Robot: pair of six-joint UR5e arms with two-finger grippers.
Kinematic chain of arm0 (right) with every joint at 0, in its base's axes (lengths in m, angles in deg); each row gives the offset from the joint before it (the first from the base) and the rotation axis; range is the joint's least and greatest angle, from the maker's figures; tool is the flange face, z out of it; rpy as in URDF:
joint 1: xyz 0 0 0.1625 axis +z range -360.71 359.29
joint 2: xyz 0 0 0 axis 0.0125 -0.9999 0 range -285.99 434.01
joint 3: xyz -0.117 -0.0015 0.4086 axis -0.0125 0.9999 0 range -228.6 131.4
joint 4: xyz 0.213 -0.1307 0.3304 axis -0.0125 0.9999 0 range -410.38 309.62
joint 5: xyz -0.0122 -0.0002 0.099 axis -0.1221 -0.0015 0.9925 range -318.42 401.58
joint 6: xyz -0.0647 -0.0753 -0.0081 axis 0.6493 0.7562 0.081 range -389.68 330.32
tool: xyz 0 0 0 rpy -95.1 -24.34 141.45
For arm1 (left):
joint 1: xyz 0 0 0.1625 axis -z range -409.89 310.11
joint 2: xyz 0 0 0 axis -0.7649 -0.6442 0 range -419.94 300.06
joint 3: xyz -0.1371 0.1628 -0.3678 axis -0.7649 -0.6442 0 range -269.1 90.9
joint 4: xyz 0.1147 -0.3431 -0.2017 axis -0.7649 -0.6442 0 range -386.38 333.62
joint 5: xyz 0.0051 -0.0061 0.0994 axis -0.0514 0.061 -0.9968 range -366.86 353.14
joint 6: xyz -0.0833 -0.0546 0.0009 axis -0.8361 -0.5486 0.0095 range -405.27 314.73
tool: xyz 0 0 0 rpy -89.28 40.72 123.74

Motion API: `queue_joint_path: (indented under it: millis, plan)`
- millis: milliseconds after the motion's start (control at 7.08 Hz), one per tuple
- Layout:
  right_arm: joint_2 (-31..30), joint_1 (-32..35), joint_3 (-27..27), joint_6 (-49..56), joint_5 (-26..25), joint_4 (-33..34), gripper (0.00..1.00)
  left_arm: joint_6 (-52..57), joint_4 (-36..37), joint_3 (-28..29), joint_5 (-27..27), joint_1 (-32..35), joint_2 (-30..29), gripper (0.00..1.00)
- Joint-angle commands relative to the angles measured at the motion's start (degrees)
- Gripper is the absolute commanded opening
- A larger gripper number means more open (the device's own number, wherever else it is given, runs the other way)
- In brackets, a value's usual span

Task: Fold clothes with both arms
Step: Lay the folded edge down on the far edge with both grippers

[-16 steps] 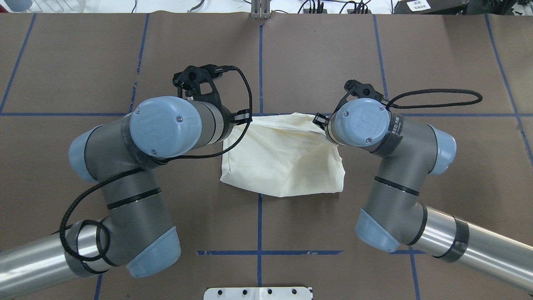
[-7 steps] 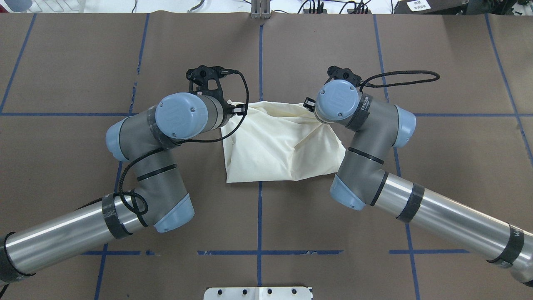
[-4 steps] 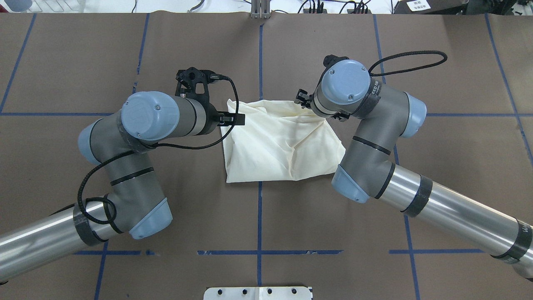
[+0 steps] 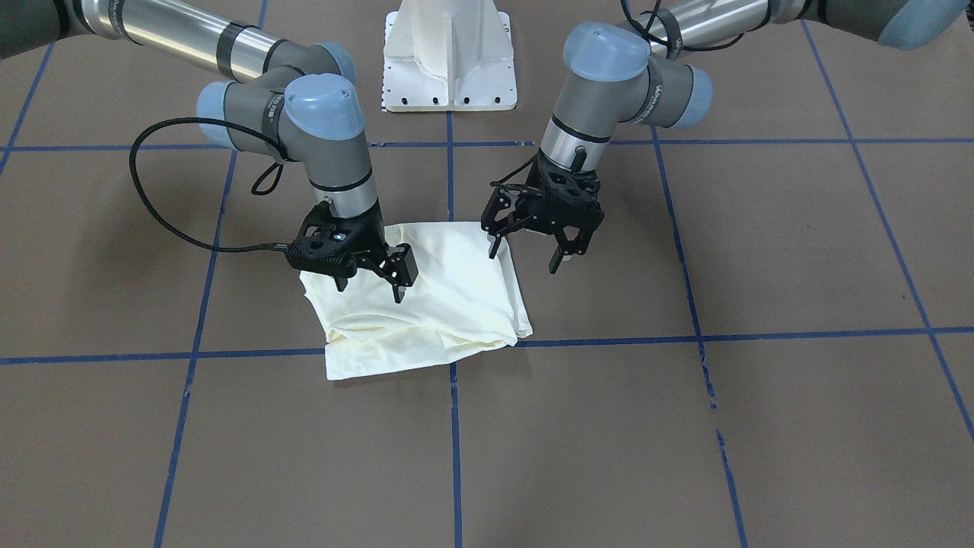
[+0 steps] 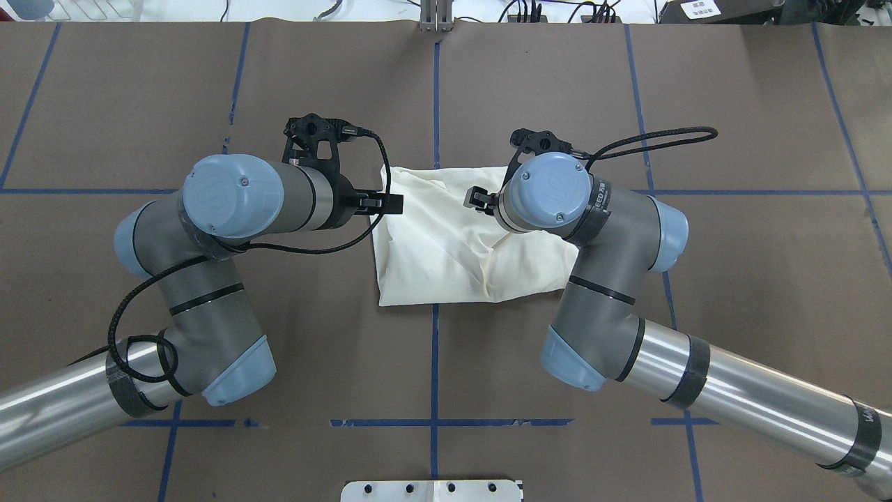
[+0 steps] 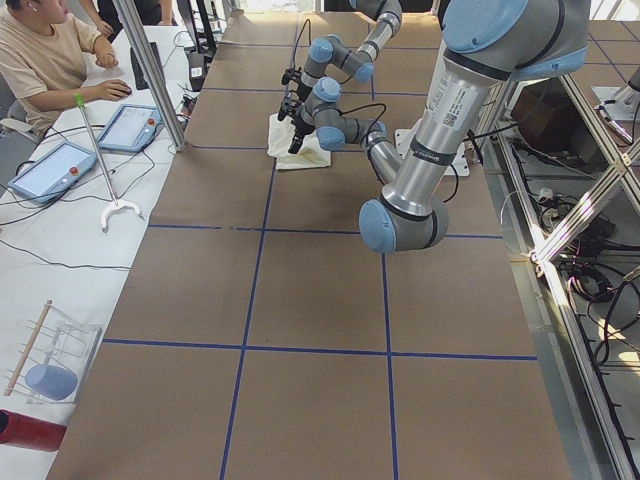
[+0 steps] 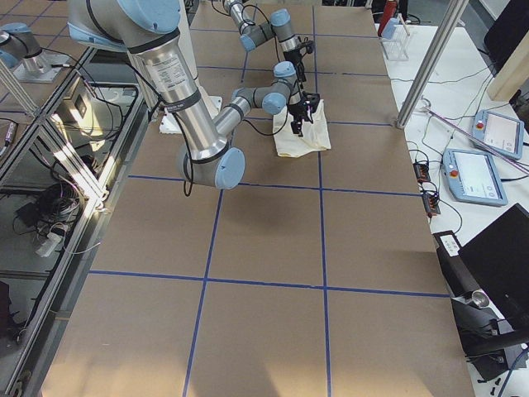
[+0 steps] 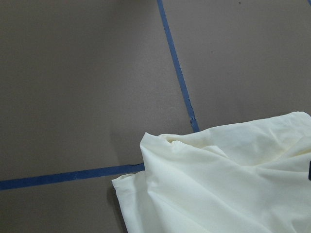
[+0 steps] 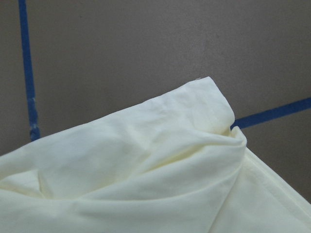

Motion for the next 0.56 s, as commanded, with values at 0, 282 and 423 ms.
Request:
queue_joint_path:
  millis: [0, 282, 423]
  plan:
    - [-0.23, 1.41, 3.67, 5.31, -0.95, -0.33, 1.0, -0.08, 0.0, 0.01, -0.07, -0.13, 0.13, 1.0]
    - [-0.23, 6.59, 8.22, 11.81, -0.86, -0.33, 1.0, -0.08, -0.09, 0.01, -0.07, -0.13, 0.22, 1.0]
    - [-0.23, 9.49, 9.73, 15.06, -0.25, -0.5, 1.0, -0.08, -0.09, 0.09, -0.07, -0.22, 0.22, 1.0]
